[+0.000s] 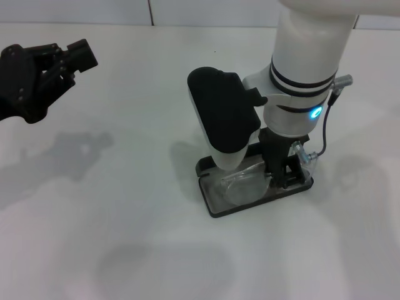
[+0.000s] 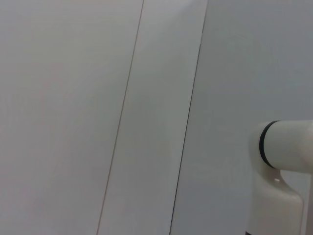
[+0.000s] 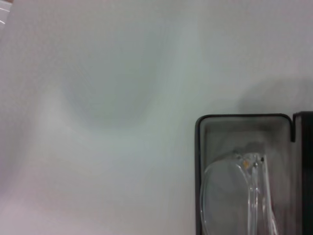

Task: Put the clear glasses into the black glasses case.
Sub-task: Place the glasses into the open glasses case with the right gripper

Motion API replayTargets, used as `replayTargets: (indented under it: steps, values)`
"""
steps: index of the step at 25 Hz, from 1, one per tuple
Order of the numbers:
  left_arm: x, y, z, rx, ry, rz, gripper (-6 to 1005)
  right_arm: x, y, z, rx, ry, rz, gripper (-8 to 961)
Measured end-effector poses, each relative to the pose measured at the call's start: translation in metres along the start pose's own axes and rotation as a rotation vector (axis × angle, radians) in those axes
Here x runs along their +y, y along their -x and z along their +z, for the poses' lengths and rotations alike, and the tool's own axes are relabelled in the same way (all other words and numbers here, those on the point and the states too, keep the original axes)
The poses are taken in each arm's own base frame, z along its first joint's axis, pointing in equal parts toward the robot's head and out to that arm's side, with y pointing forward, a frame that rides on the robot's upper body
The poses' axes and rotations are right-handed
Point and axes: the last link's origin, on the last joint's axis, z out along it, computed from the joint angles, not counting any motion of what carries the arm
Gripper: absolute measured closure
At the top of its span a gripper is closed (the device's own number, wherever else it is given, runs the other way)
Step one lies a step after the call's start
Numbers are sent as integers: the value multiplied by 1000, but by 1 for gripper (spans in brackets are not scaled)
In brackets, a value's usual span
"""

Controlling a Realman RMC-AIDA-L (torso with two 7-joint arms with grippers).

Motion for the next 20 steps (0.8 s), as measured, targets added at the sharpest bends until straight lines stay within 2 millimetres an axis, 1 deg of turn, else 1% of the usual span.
replayTargets:
  steps: [20]
  values:
    - [1, 2, -2, -1, -9, -5, 934, 1, 7, -6, -11, -36, -35, 803]
